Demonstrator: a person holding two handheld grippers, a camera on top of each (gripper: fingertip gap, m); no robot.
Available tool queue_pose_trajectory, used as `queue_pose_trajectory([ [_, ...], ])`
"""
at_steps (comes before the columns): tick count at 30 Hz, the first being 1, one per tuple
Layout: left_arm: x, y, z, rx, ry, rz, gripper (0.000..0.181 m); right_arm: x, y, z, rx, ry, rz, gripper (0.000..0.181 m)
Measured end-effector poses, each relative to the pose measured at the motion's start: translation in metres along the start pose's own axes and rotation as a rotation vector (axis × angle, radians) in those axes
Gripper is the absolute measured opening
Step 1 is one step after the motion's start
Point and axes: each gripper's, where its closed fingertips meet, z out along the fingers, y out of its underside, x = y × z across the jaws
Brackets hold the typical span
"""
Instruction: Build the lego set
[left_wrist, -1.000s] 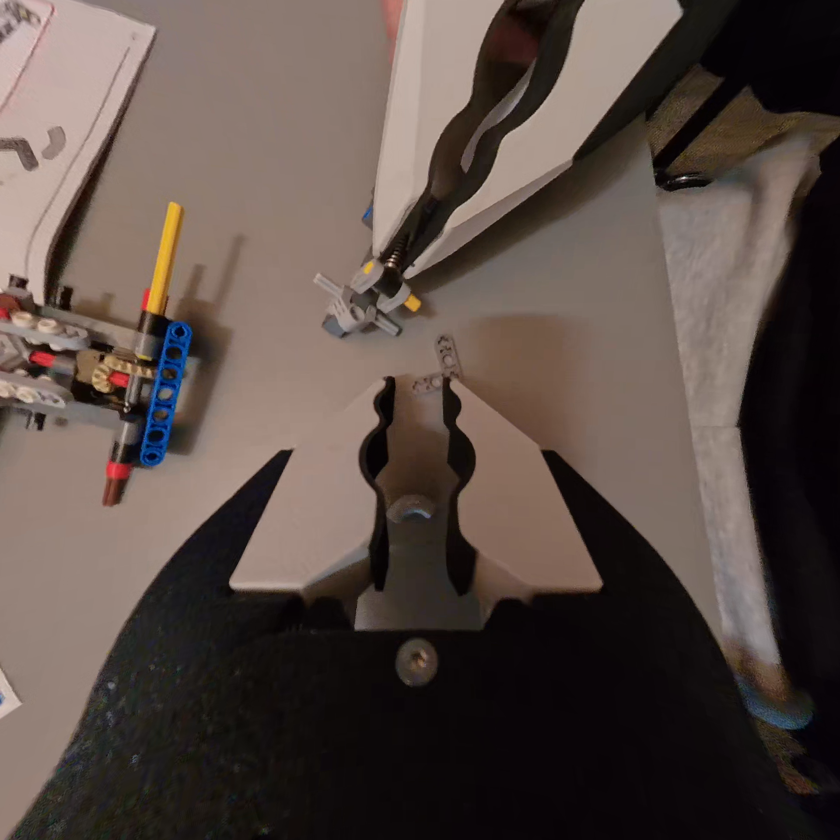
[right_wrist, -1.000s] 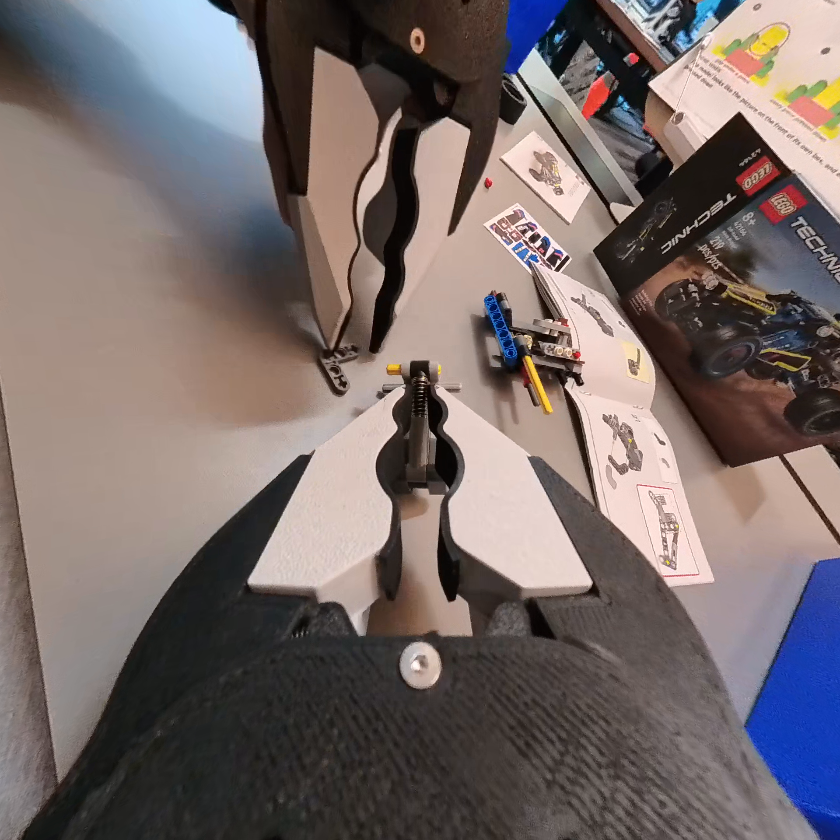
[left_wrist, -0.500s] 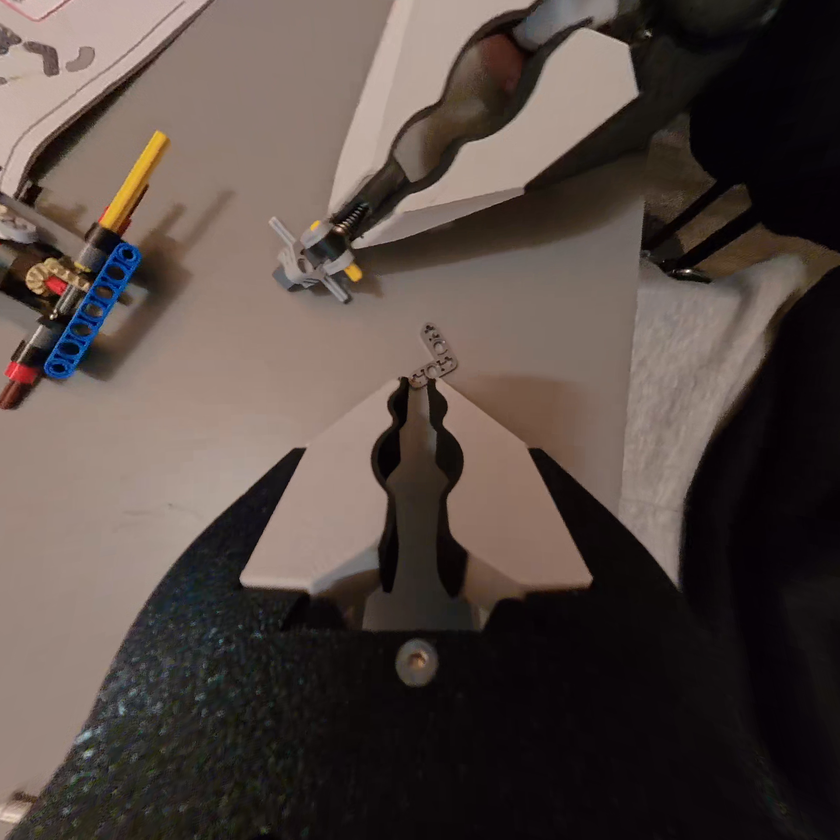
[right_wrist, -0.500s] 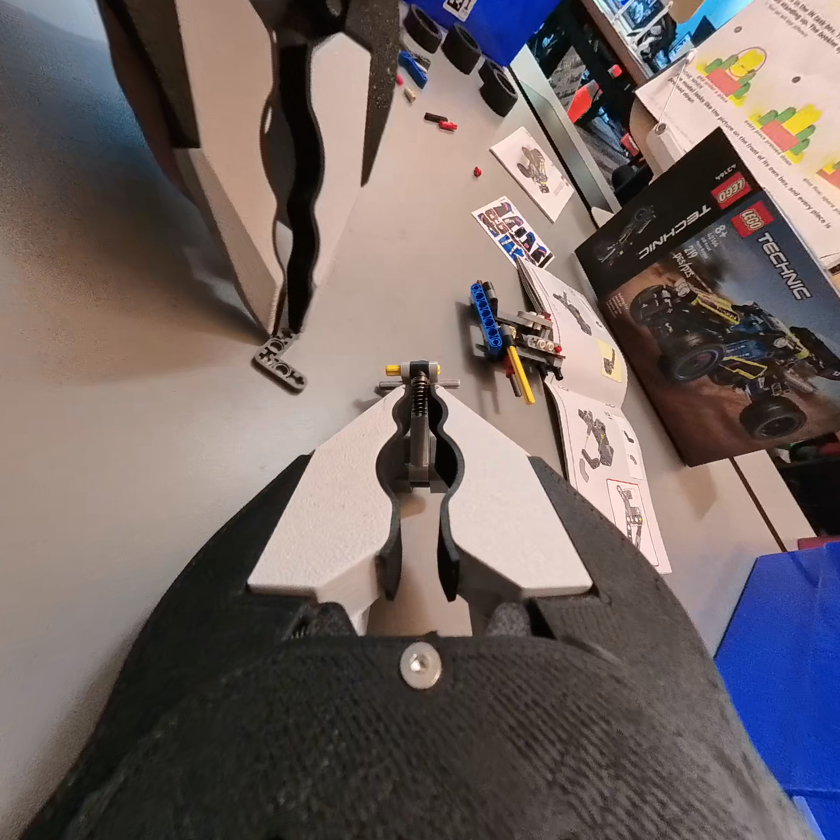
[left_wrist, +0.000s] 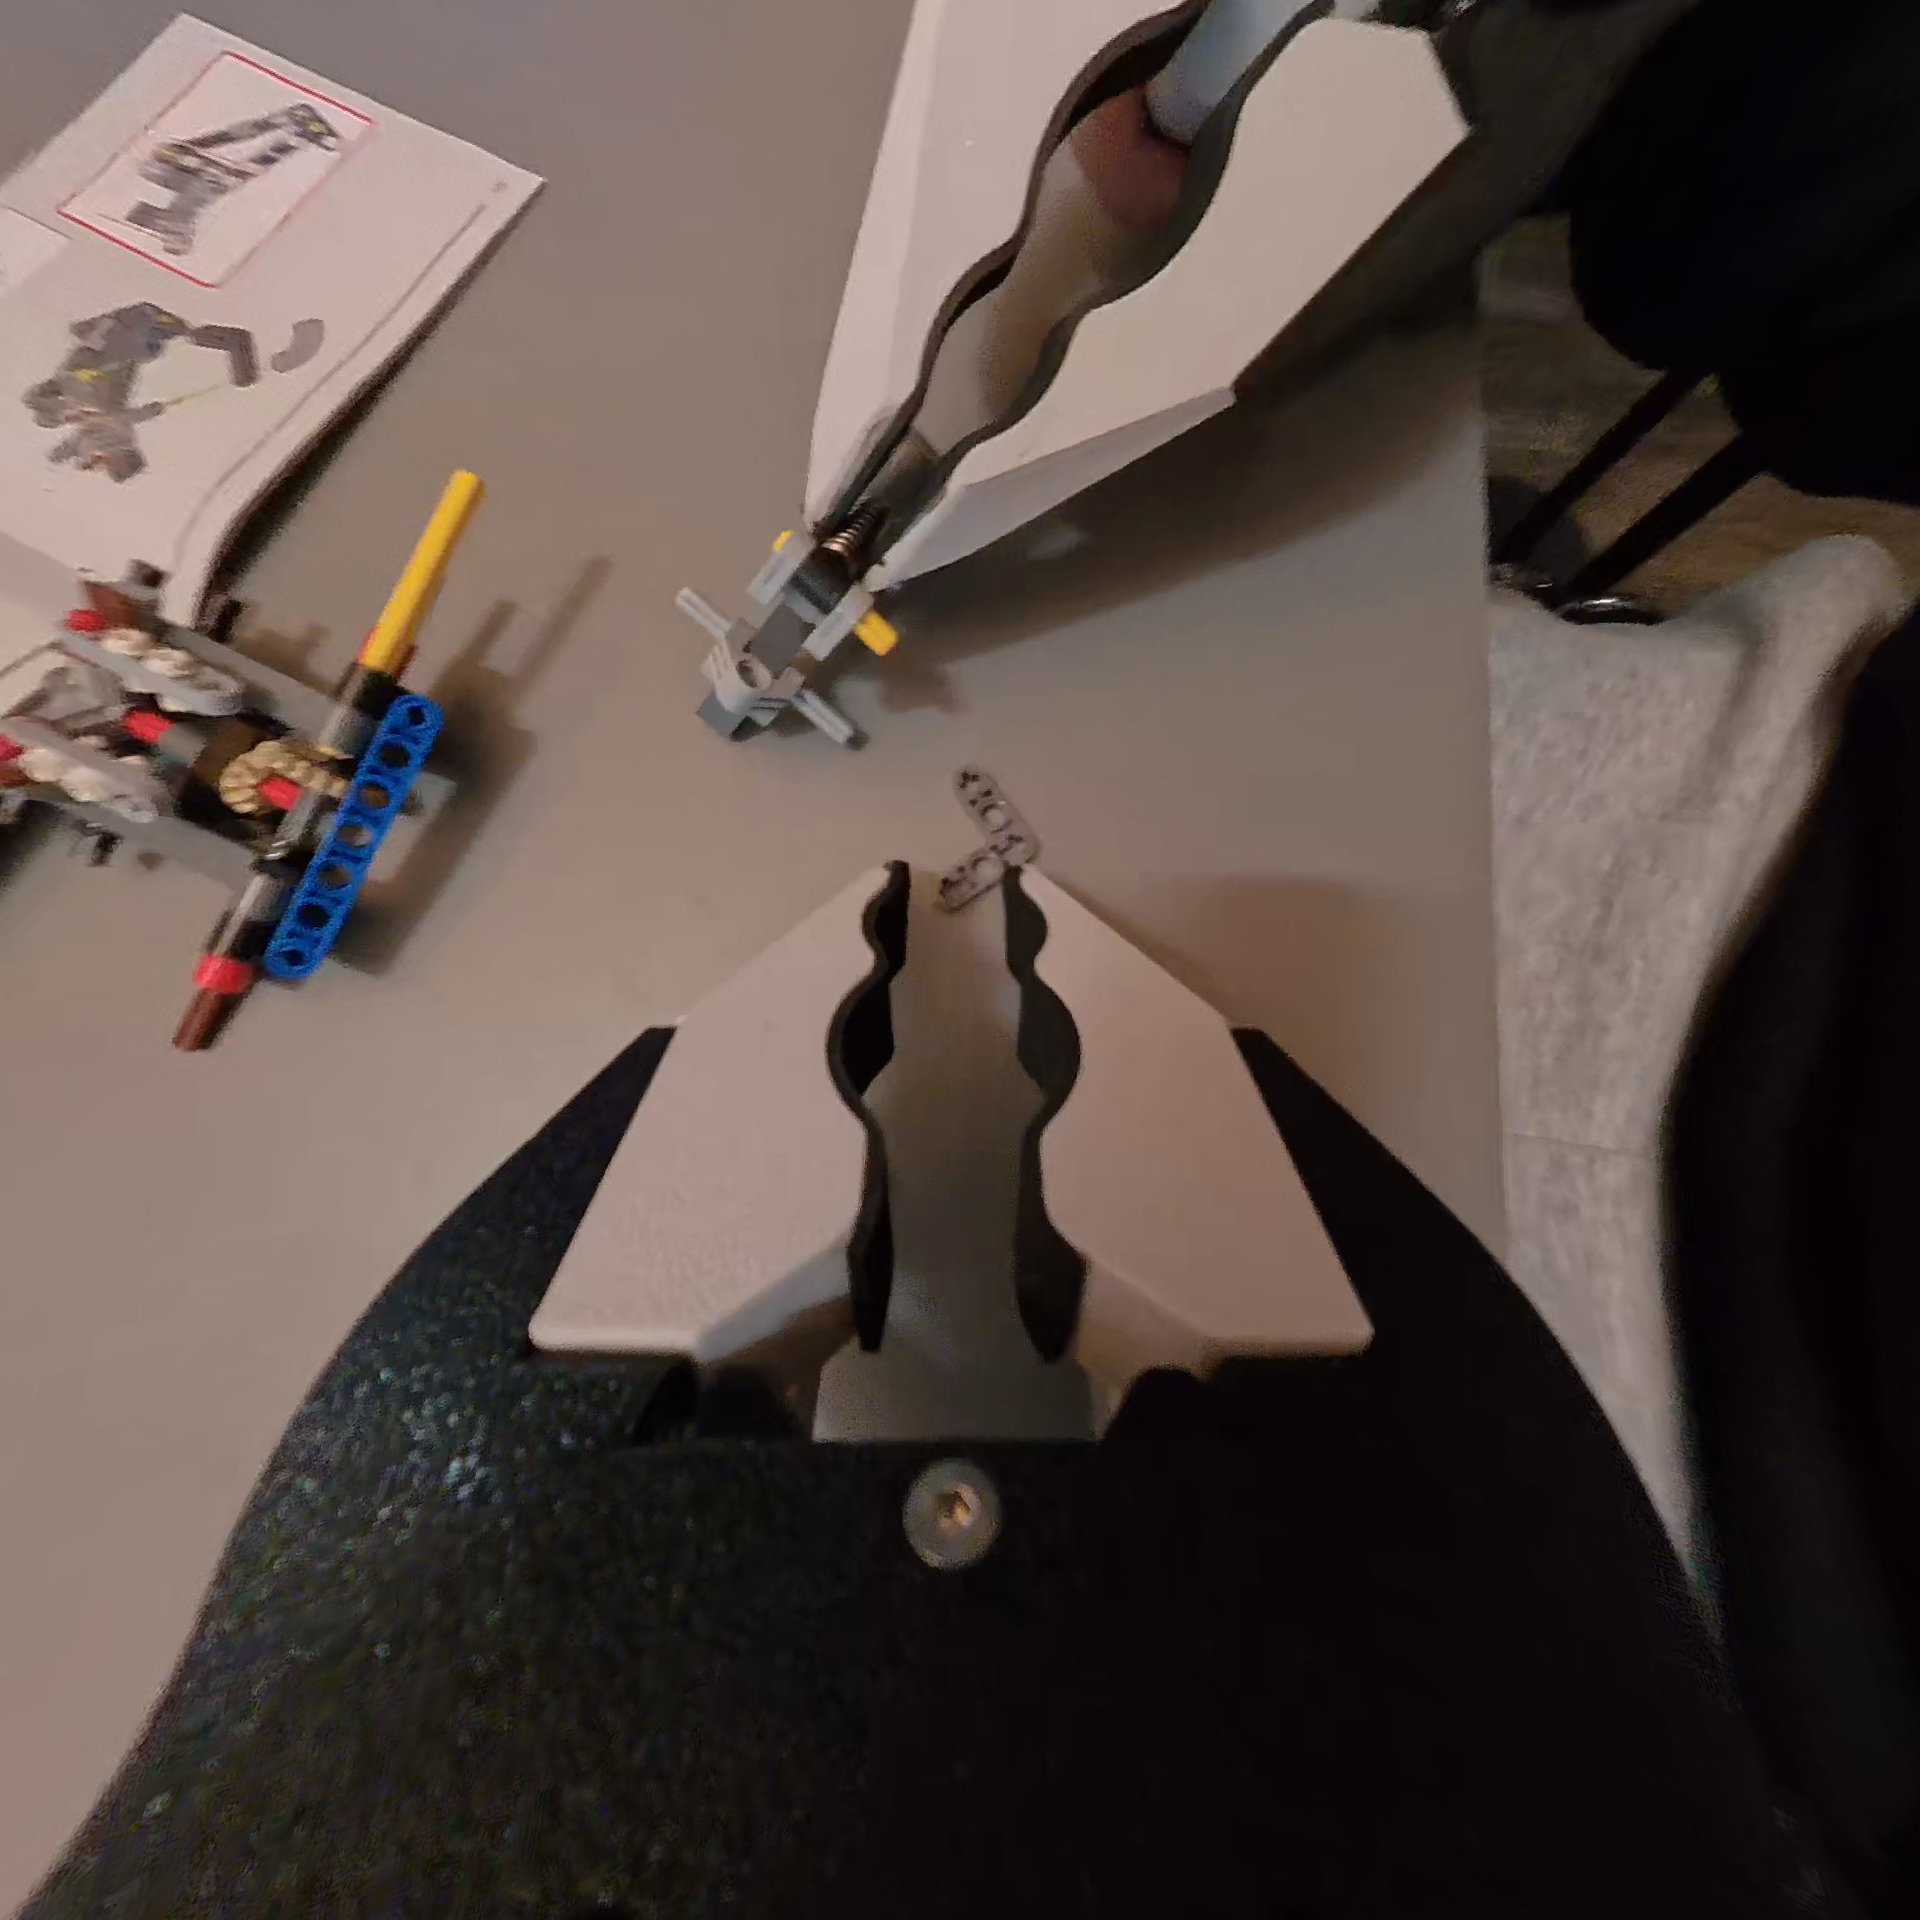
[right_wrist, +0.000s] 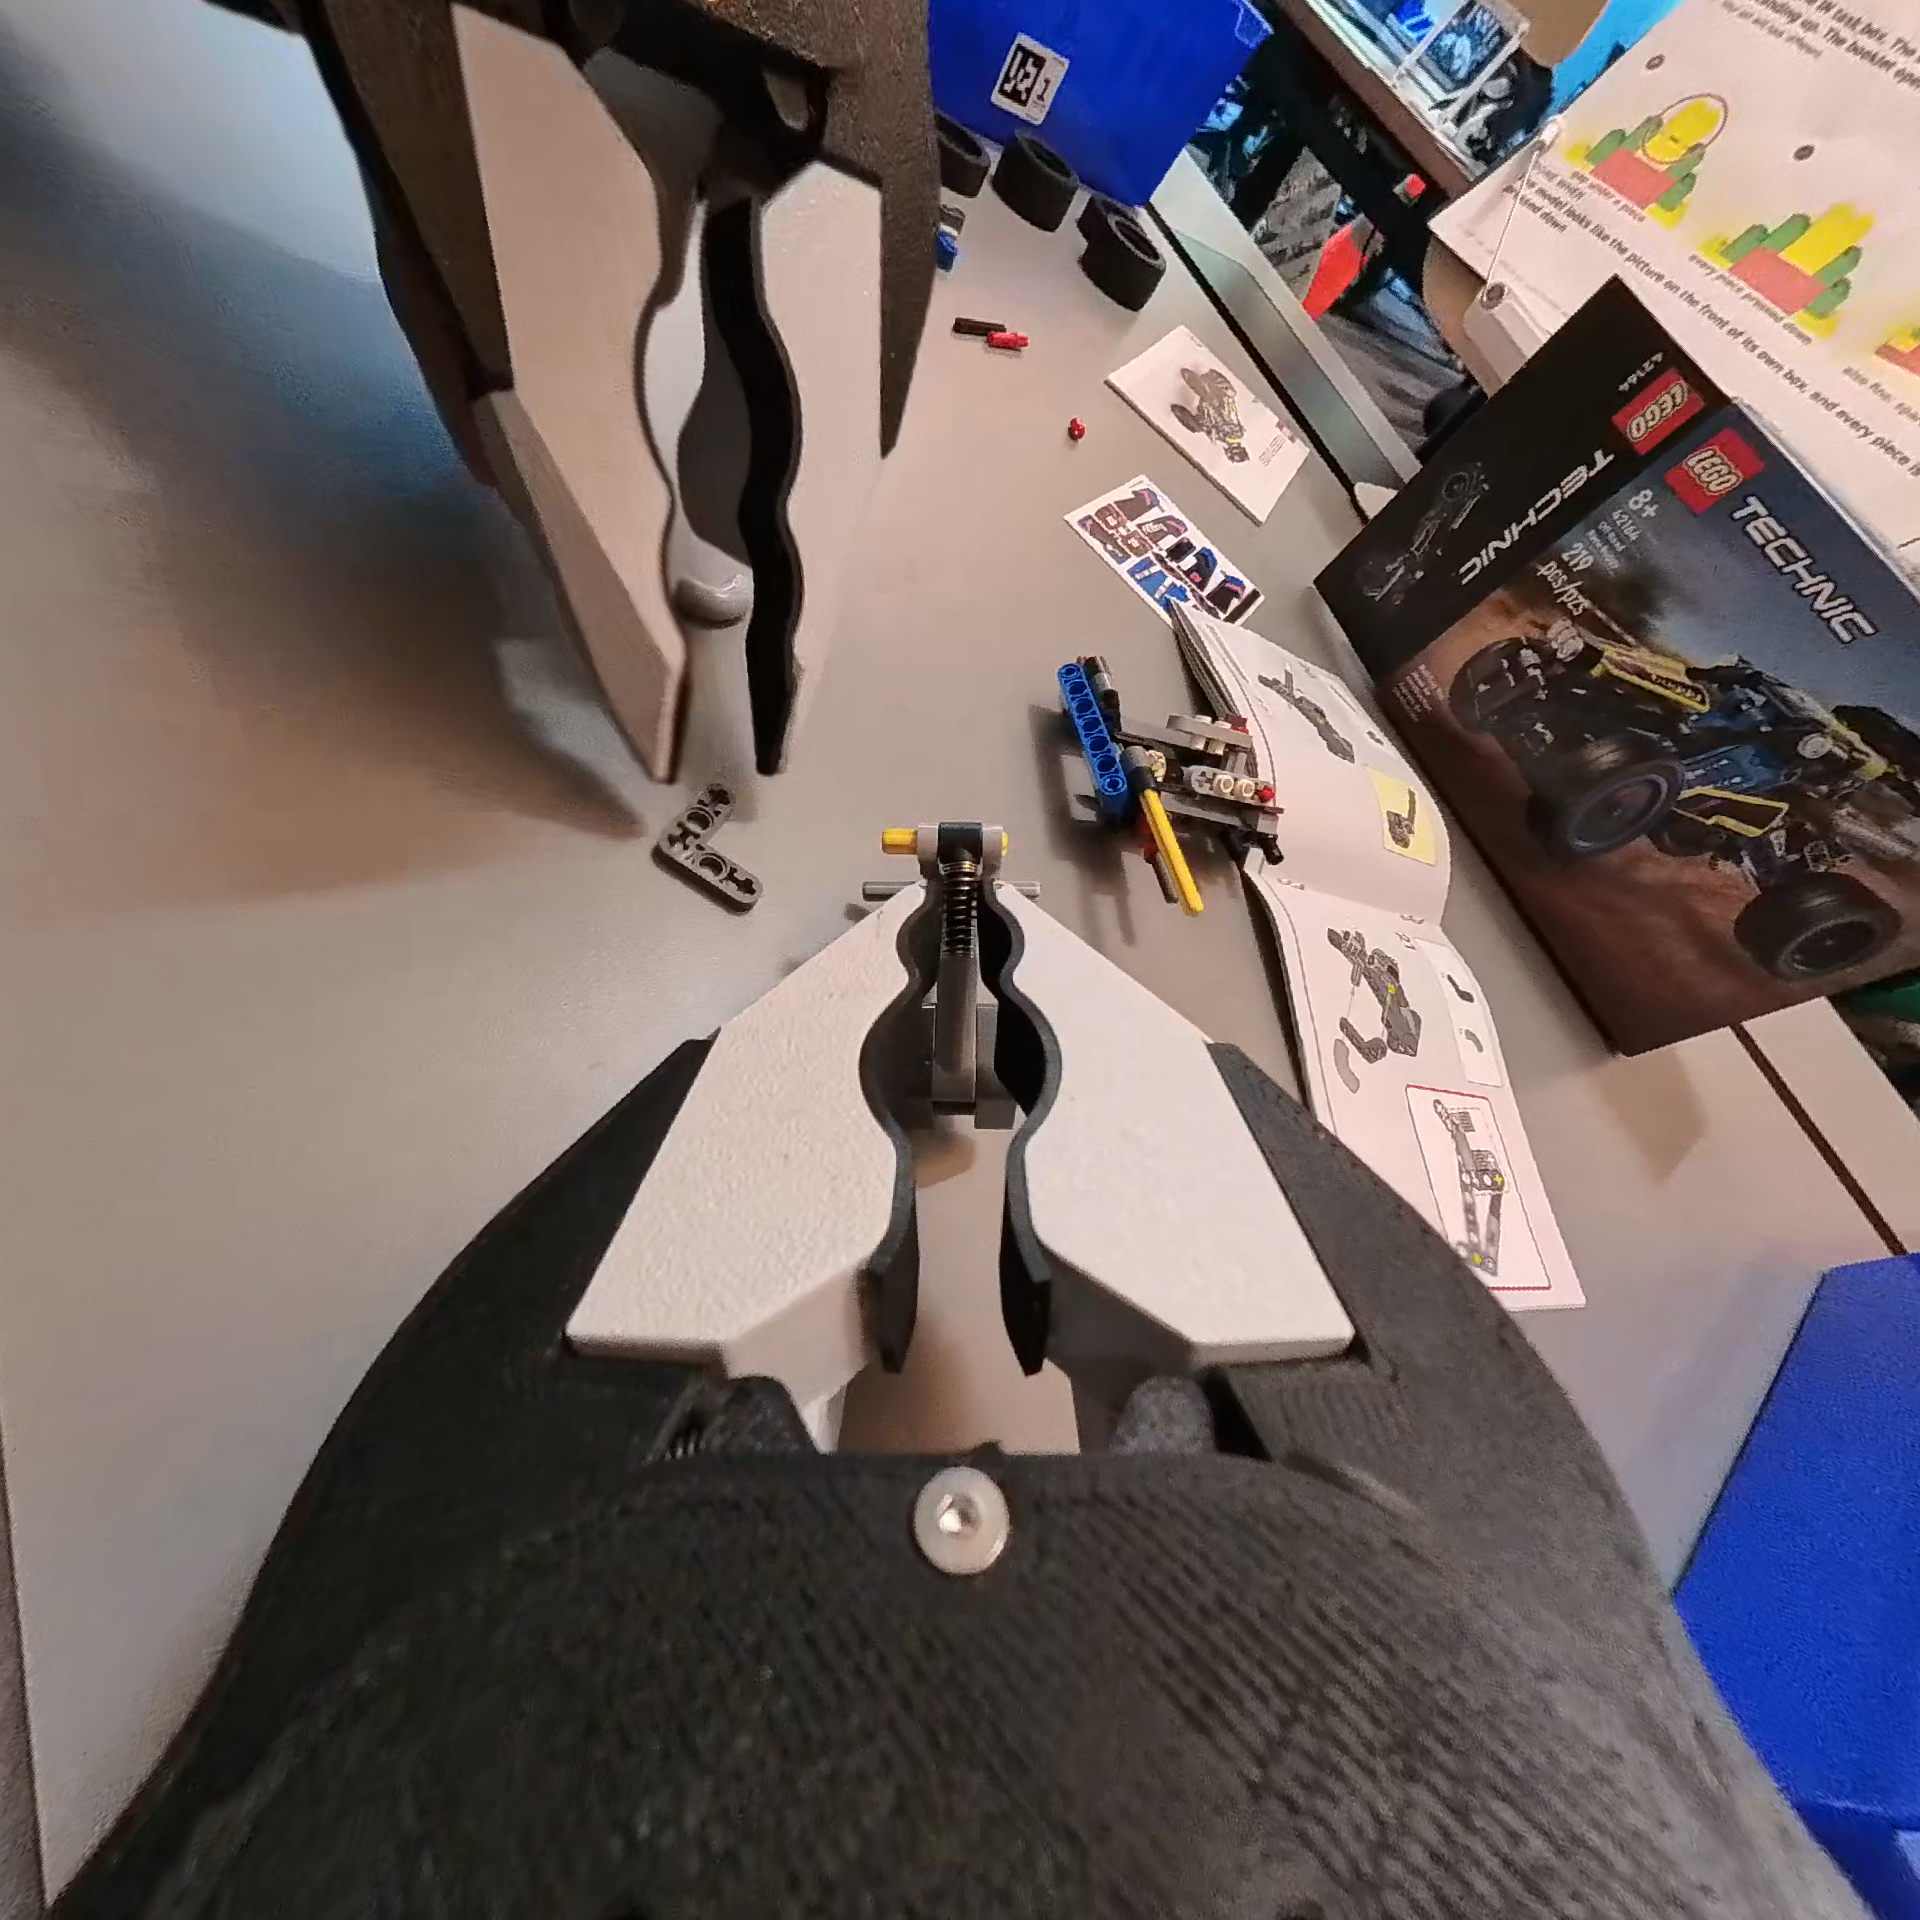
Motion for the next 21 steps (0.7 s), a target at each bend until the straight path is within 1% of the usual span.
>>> queue_pose_trajectory([
  [1,0.002,0.0,0.001,-0.012,0.026,-0.001,0.021,0.001,0.0,0.0,0.004,-0.002,0.008,0.004],
  [3,0.001,0.002,0.004,-0.039,0.046,0.053,0.022,0.002,-0.001,-0.001,0.012,-0.003,0.019,0.004],
  [5,0.003,0.006,0.008,-0.079,0.067,0.108,0.014,0.002,-0.002,-0.002,0.019,-0.009,0.024,0.004],
  [8,0.001,0.005,0.01,-0.09,0.058,0.166,0.006,0.003,0.0,-0.003,0.014,-0.012,0.032,0.004],
  [12,0.0,0.003,0.011,-0.057,0.002,0.303,0.005,0.004,0.002,-0.002,0.004,-0.032,0.064,0.004],
  [13,-0.001,0.002,0.011,-0.044,-0.028,0.361,0.005,0.005,0.001,-0.003,0.008,-0.037,0.08,0.004],
  [15,-0.007,-0.004,0.01,-0.006,-0.146,0.497,0.005,0.008,0.002,-0.003,0.01,-0.045,0.118,0.004],
  [19,-0.016,-0.019,0.004,0.047,-0.439,0.901,0.005,0.012,0.001,-0.005,0.023,-0.021,0.127,0.004],
  [21,-0.019,-0.021,0.002,0.035,-0.555,1.056,0.005,0.013,0.001,-0.005,0.021,0.002,0.103,0.004],
])
